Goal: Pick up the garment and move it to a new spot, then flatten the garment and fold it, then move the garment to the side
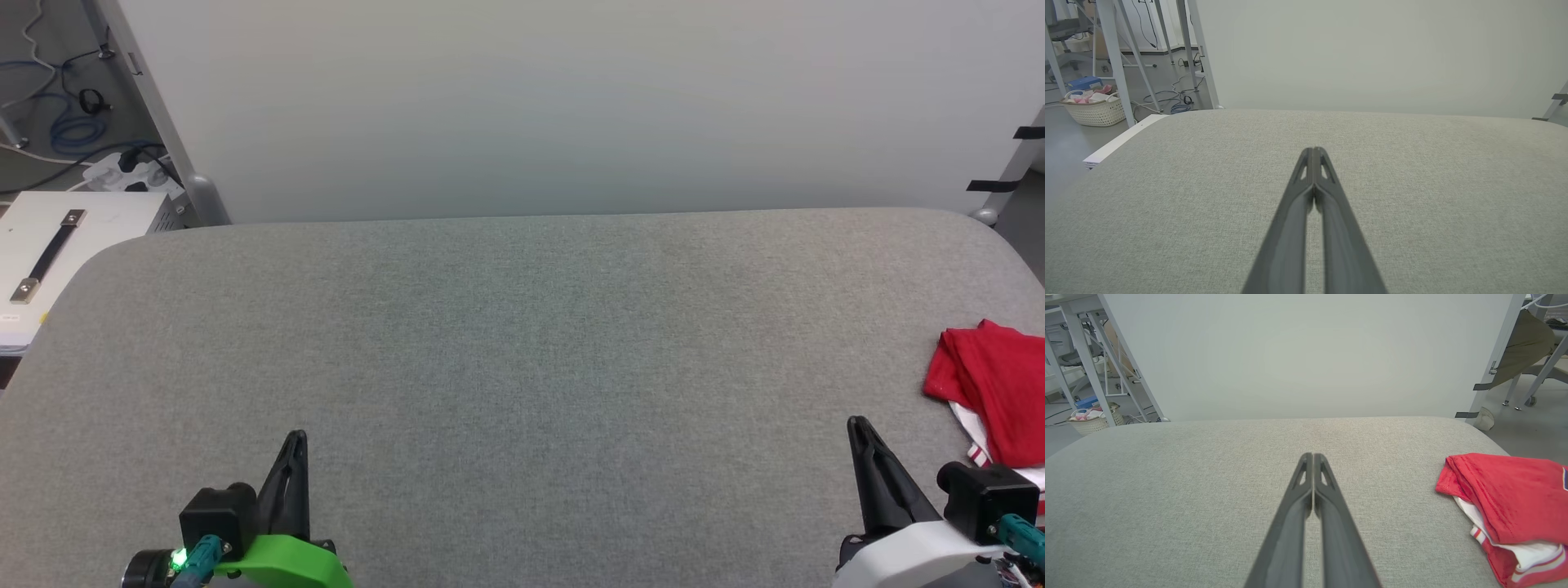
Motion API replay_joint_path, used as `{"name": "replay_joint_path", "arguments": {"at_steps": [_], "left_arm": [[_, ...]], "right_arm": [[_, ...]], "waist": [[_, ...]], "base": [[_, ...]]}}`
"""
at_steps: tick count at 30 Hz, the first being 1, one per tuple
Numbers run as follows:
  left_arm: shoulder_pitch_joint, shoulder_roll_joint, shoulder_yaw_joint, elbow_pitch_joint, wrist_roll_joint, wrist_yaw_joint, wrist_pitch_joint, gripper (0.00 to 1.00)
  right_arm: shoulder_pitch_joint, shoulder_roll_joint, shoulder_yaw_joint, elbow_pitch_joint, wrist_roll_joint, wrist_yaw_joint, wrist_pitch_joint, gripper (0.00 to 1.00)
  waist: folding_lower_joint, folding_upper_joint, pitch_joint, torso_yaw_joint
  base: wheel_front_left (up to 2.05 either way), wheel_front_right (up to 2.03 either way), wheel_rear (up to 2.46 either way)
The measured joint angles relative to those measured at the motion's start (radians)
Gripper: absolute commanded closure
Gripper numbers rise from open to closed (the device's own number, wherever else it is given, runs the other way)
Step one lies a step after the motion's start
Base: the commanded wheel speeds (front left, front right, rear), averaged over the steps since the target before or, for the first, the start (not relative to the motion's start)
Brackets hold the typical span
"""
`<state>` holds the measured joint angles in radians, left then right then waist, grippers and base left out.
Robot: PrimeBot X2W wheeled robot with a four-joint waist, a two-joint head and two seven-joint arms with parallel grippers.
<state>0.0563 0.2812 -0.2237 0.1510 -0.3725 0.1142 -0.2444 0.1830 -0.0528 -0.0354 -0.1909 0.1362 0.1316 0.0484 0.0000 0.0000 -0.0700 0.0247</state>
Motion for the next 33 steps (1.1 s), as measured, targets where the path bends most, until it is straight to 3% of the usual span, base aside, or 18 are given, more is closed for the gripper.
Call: {"name": "replay_joint_path", "arguments": {"at_steps": [33], "left_arm": [[-0.002, -0.055, 0.051, -0.033, 0.083, -0.023, 0.06, 1.0]], "right_arm": [[-0.026, 0.0, 0.007, 0.044, -0.028, 0.0, -0.005, 1.0]], "waist": [[0.0, 0.0, 0.018, -0.006]], "base": [[0.0, 0.0, 0.0]]}}
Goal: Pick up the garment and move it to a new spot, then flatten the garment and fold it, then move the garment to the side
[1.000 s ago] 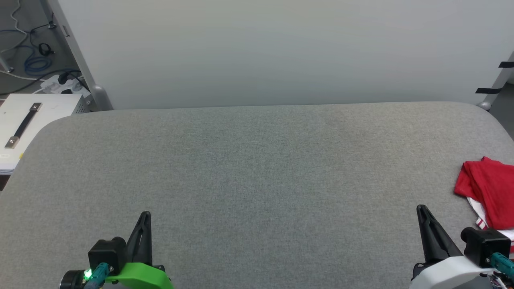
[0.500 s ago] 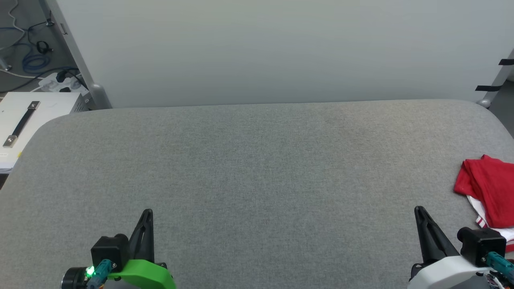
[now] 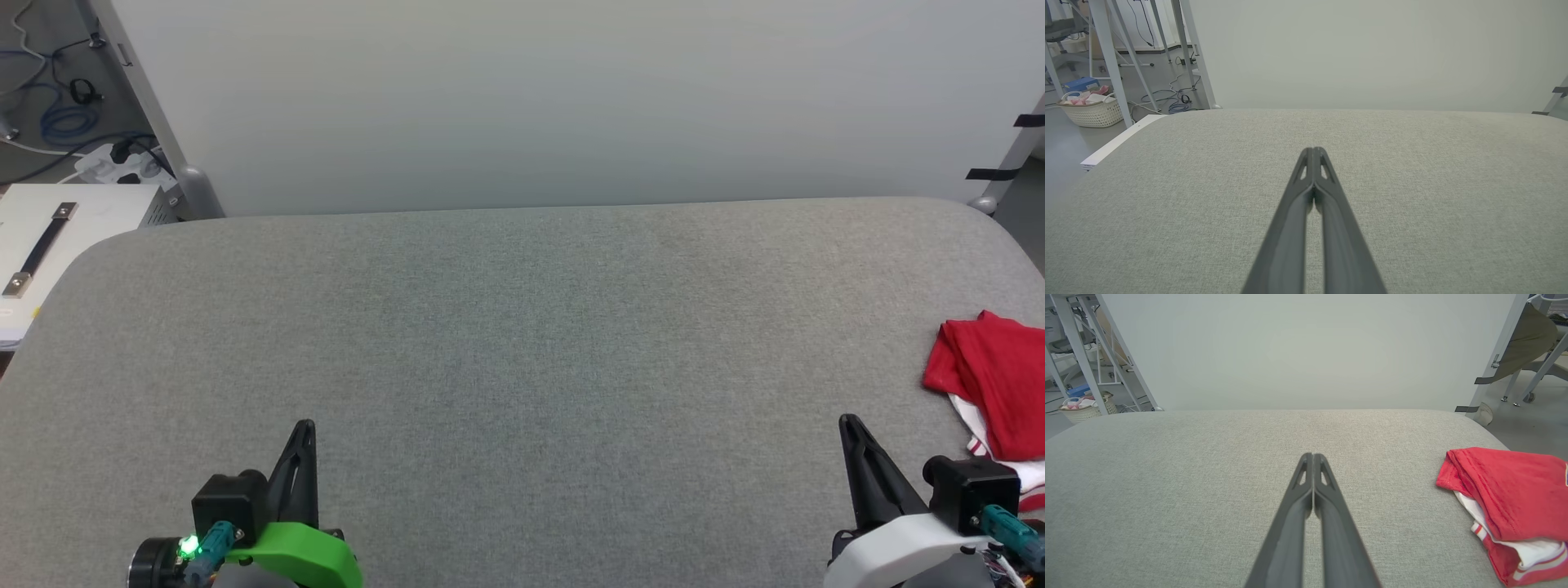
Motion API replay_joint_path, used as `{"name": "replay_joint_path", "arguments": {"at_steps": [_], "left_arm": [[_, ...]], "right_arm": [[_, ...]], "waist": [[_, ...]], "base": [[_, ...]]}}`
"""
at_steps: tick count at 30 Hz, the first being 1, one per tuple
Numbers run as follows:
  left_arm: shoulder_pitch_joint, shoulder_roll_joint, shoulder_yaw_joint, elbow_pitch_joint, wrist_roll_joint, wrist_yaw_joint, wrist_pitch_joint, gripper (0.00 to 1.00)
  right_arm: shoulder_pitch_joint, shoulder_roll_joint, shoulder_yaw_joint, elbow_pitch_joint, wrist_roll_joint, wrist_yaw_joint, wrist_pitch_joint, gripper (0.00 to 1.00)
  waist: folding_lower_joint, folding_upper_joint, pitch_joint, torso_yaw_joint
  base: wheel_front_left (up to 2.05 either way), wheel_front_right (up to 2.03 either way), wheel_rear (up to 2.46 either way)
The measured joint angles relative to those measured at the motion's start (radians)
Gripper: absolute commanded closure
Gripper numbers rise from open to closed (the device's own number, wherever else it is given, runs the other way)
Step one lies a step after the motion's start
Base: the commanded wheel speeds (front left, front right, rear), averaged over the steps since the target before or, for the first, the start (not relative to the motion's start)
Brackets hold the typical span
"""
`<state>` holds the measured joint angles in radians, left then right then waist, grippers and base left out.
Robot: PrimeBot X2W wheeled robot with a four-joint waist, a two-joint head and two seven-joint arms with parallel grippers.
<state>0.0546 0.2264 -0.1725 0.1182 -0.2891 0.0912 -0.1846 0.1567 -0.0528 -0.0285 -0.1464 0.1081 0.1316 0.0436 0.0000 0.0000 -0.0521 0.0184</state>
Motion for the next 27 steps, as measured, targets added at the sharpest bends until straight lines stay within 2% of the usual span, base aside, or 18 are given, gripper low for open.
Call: {"name": "replay_joint_path", "arguments": {"at_steps": [27], "left_arm": [[-0.006, -0.045, 0.049, -0.032, 0.081, -0.025, 0.054, 1.0]], "right_arm": [[-0.039, 0.0, 0.007, 0.042, -0.026, 0.0, -0.01, 1.0]], "waist": [[0.0, 0.0, 0.015, -0.005]], "base": [[0.0, 0.0, 0.0]]}}
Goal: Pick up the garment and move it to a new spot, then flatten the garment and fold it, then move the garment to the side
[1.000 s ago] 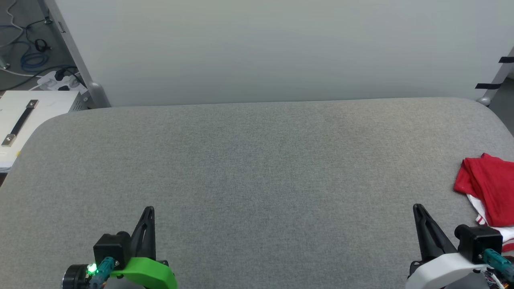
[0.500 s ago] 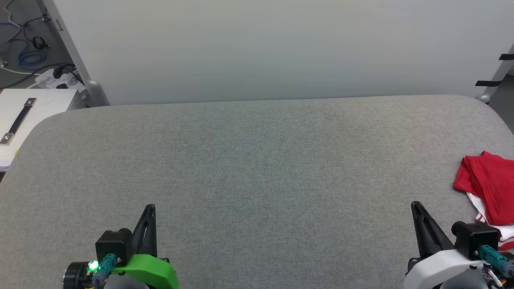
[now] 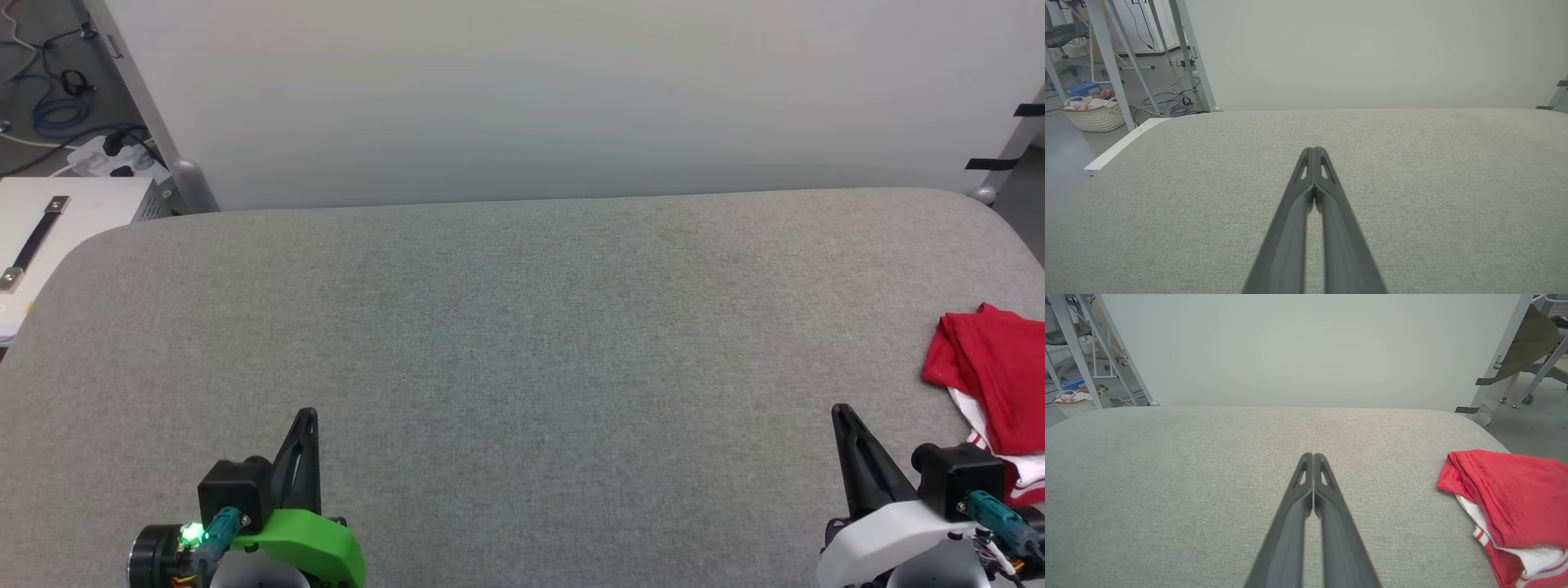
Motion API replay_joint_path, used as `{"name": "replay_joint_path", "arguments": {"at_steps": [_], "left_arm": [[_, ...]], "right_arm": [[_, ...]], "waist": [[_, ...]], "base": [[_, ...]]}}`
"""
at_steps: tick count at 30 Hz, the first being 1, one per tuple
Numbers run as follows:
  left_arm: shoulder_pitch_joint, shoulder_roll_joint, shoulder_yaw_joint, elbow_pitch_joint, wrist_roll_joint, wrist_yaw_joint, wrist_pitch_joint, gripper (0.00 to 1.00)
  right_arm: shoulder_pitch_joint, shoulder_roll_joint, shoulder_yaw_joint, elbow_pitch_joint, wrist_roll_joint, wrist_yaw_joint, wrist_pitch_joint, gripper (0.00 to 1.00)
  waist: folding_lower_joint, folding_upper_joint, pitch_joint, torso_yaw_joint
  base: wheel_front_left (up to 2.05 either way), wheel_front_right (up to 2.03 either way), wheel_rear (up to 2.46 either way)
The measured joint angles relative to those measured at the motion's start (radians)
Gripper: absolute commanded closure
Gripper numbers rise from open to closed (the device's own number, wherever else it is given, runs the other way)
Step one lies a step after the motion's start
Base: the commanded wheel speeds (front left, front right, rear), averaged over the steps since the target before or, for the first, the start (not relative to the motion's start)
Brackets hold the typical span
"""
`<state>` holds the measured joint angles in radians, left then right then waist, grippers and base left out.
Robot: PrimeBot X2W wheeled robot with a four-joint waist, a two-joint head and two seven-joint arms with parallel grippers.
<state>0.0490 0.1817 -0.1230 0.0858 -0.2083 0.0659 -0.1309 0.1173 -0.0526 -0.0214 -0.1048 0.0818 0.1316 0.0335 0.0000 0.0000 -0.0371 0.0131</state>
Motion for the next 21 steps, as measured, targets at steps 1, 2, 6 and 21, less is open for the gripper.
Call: {"name": "replay_joint_path", "arguments": {"at_steps": [1, 2, 6, 21], "left_arm": [[0.0, -0.002, 0.001, -0.001, 0.002, 0.0, 0.0, 1.0], [-0.001, -0.004, 0.002, -0.002, 0.006, -0.001, 0.001, 1.0], [-0.005, -0.016, 0.01, -0.007, 0.018, -0.008, 0.01, 1.0], [-0.01, -0.041, 0.037, -0.029, 0.065, -0.019, 0.041, 1.0]], "right_arm": [[-0.001, 0.0, 0.0, 0.002, 0.0, 0.0, 0.0, 1.0], [-0.002, 0.0, 0.0, 0.003, 0.0, 0.0, 0.0, 1.0], [-0.014, 0.0, 0.002, 0.01, -0.007, 0.0, -0.003, 1.0], [-0.034, 0.0, 0.006, 0.034, -0.026, 0.0, -0.009, 1.0]], "waist": [[0.0, 0.0, 0.0, 0.0], [0.0, 0.0, 0.001, 0.0], [0.0, 0.0, 0.004, -0.001], [0.0, 0.0, 0.012, -0.004]], "base": [[0.0, 0.0, 0.0], [0.0, 0.0, 0.0], [0.0, 0.0, 0.0], [0.0, 0.0, 0.0]]}}
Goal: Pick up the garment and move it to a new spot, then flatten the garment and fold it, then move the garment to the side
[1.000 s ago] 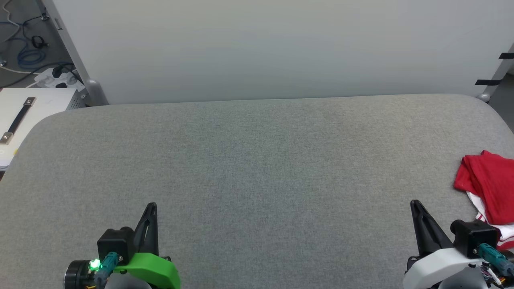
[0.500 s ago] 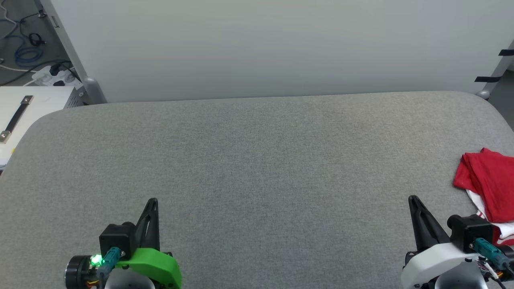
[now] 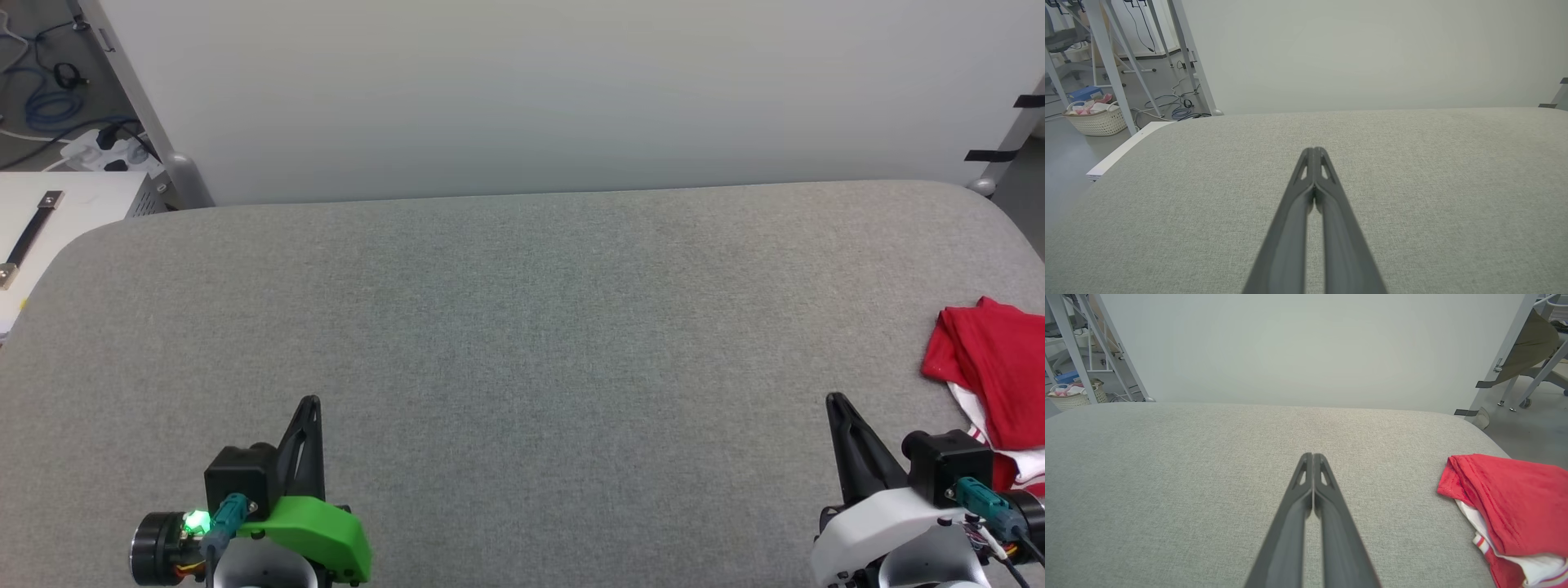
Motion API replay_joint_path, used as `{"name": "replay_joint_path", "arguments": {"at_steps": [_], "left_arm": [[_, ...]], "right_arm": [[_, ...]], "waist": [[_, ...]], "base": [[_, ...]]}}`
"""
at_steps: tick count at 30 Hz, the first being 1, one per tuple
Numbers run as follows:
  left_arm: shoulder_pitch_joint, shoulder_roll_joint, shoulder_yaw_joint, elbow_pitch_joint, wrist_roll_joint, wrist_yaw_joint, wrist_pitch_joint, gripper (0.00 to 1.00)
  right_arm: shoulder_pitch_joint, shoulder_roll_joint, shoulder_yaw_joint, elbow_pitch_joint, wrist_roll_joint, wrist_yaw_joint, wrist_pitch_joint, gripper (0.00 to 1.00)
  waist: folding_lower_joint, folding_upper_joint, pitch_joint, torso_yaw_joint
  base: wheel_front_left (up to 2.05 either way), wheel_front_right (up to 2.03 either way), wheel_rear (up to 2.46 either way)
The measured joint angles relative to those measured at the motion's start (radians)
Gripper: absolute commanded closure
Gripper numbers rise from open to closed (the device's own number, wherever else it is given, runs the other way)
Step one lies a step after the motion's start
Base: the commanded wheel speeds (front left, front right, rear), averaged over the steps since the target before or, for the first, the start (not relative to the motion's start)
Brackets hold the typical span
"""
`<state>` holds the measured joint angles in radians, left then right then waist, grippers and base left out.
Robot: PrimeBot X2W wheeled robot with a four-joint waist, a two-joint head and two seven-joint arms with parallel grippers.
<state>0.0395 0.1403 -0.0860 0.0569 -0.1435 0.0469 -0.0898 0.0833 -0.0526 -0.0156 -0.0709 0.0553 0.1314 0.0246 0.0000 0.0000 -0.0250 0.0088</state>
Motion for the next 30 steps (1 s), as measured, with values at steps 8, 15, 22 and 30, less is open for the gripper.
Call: {"name": "replay_joint_path", "arguments": {"at_steps": [8, 15, 22, 30], "left_arm": [[-0.001, -0.016, 0.015, -0.007, 0.021, -0.008, 0.013, 1.0], [-0.005, -0.025, 0.028, -0.013, 0.043, -0.016, 0.029, 1.0], [-0.007, -0.043, 0.038, -0.025, 0.065, -0.022, 0.042, 1.0], [-0.011, -0.053, 0.055, -0.034, 0.088, -0.026, 0.057, 1.0]], "right_arm": [[-0.009, 0.0, 0.003, 0.011, -0.009, 0.0, -0.003, 1.0], [-0.025, 0.0, 0.005, 0.021, -0.017, 0.0, -0.004, 1.0], [-0.03, 0.0, 0.007, 0.032, -0.023, 0.0, -0.009, 1.0], [-0.047, 0.0, 0.01, 0.043, -0.029, 0.0, -0.012, 1.0]], "waist": [[0.0, 0.0, 0.004, -0.002], [0.0, 0.0, 0.008, -0.003], [0.0, 0.0, 0.012, -0.004], [0.0, 0.0, 0.017, -0.006]], "base": [[0.0, 0.0, 0.0], [0.0, 0.0, 0.0], [0.0, 0.0, 0.0], [0.0, 0.0, 0.0]]}}
